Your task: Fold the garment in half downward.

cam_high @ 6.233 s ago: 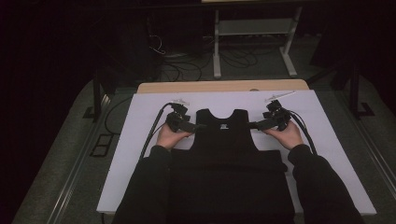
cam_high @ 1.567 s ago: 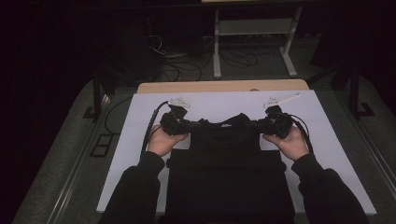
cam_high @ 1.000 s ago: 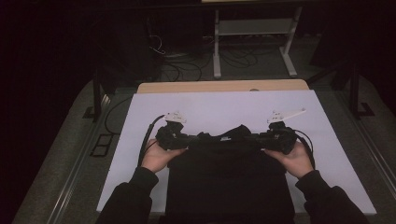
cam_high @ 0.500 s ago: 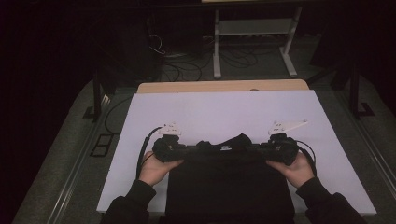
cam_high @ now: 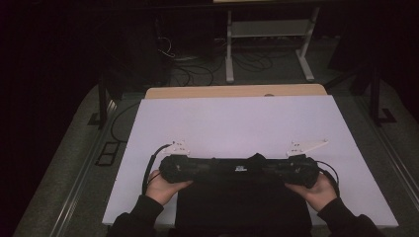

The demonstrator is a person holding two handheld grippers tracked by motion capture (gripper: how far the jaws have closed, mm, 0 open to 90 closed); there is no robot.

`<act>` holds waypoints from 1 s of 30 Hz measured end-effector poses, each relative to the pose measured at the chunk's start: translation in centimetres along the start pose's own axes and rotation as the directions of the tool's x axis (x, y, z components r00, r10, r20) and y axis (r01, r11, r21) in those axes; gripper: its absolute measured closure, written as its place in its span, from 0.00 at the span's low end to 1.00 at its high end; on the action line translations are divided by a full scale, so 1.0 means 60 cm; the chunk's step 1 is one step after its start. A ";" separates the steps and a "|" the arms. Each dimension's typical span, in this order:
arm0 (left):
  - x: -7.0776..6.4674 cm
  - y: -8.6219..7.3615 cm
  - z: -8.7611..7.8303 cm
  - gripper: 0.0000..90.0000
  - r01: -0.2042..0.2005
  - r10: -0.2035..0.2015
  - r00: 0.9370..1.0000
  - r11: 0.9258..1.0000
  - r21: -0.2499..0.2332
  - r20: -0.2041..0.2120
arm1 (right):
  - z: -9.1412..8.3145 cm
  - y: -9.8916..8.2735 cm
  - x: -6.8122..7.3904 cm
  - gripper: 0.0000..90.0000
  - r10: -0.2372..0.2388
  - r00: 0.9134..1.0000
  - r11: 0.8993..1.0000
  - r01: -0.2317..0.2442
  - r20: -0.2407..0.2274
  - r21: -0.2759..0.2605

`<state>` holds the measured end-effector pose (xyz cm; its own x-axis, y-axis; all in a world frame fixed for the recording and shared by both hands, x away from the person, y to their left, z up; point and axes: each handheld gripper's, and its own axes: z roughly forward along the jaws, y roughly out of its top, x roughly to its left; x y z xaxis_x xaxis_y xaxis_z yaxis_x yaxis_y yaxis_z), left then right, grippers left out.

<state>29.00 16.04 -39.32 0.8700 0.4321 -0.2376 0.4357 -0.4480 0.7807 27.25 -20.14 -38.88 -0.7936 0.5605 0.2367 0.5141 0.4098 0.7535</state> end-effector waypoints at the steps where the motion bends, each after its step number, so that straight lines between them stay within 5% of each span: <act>1: -0.003 -0.002 0.003 0.95 -0.003 0.003 1.000 1.000 0.014 0.001 | 0.001 -0.003 0.002 0.90 -0.002 1.000 1.000 0.002 0.001 0.010; 13: -0.027 -0.026 0.007 0.95 0.000 -0.003 0.999 0.997 0.075 0.039 | 0.014 -0.032 0.017 0.90 0.012 0.999 0.996 -0.008 -0.044 0.093; 30: -0.049 -0.053 0.021 0.94 -0.009 -0.003 0.998 0.983 0.182 0.067 | 0.025 -0.061 0.034 0.90 0.058 0.996 0.979 -0.044 -0.065 0.197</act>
<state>25.36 15.23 -41.82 0.8821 0.3801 -0.2784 0.4626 -0.5868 0.6646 24.22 -19.39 -42.07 -0.7822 0.5351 0.3192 0.6024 0.5186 0.6068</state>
